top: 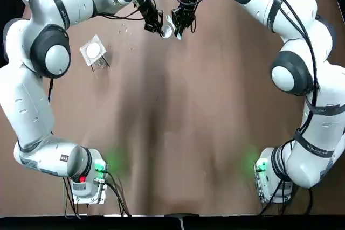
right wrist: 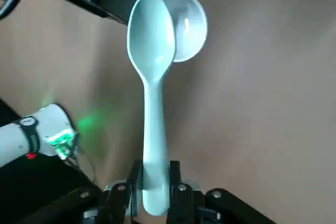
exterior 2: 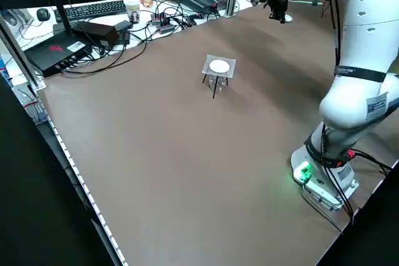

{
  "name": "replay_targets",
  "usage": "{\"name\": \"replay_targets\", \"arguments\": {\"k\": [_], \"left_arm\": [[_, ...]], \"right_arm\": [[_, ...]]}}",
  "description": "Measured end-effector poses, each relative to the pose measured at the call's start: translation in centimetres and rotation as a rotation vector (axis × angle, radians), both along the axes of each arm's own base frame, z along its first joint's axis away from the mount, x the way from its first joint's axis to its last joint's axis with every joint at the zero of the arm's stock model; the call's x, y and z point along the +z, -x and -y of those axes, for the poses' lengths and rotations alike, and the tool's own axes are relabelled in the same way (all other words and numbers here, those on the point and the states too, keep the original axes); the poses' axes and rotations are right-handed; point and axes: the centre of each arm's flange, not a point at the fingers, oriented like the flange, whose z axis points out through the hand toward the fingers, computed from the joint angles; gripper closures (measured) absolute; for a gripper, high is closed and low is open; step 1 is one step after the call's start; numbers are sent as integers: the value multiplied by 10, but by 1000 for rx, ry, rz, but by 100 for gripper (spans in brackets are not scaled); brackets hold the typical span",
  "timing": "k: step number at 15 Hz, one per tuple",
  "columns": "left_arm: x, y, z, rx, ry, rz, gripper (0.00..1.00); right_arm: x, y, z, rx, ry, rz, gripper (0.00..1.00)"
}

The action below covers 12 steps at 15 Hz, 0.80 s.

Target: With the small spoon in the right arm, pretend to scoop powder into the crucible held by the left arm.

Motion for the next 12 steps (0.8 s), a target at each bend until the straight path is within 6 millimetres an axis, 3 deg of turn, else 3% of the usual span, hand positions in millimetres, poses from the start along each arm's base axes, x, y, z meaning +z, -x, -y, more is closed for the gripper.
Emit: {"name": "replay_targets", "arguments": {"k": [2, 8, 12], "left_arm": [[2, 1, 3, 29, -18, -16, 94], [3, 9, 6, 27, -115, -57, 94], [4, 9, 6, 25, -117, -62, 94]], "right_arm": [[-5, -2, 1, -18, -43, -46, 76], [-46, -10, 9, -80, -95, -179, 76], [-55, -17, 12, -130, -165, -256, 76]]}}
